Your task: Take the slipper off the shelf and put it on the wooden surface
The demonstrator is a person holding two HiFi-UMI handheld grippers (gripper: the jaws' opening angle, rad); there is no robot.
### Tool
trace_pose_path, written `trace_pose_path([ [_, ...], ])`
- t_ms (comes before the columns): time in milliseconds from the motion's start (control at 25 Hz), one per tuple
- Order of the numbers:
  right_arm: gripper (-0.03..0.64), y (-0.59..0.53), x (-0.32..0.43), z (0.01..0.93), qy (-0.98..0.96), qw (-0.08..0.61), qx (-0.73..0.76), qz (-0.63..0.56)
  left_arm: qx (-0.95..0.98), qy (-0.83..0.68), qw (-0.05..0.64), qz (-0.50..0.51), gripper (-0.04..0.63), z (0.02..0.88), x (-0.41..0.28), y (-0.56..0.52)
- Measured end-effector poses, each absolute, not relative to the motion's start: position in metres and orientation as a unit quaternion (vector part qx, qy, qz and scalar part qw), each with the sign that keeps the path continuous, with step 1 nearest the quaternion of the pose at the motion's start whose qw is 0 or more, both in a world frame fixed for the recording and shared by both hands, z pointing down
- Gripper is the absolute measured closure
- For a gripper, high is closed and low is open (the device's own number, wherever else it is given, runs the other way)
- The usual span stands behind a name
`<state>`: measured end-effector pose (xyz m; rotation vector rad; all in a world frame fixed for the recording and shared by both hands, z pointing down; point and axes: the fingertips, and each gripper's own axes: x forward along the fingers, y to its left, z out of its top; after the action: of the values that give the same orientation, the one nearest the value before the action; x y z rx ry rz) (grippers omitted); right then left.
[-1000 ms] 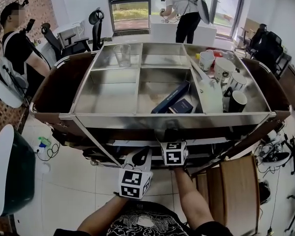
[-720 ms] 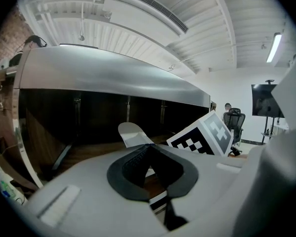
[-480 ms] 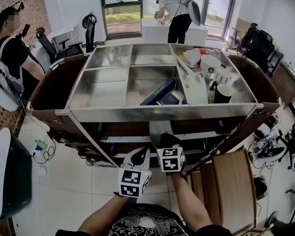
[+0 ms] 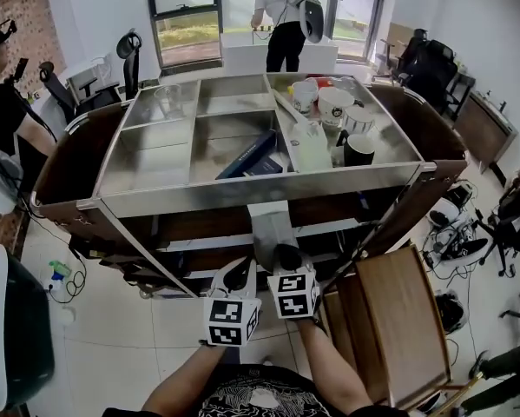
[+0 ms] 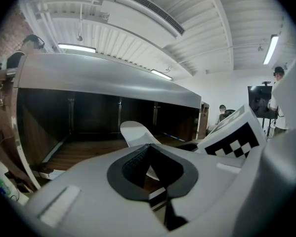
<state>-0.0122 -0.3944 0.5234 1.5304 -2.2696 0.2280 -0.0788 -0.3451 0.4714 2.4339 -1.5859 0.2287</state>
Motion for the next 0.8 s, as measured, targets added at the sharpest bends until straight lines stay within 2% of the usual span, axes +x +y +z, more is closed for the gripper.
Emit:
trace_pose_path([
  [800, 0.609, -0.314, 0.089, 0.500, -0.745, 0.181, 0.639, 0.063, 0.894, -0.430, 0.094, 0.087, 0.589, 0.469, 0.028, -0.313],
])
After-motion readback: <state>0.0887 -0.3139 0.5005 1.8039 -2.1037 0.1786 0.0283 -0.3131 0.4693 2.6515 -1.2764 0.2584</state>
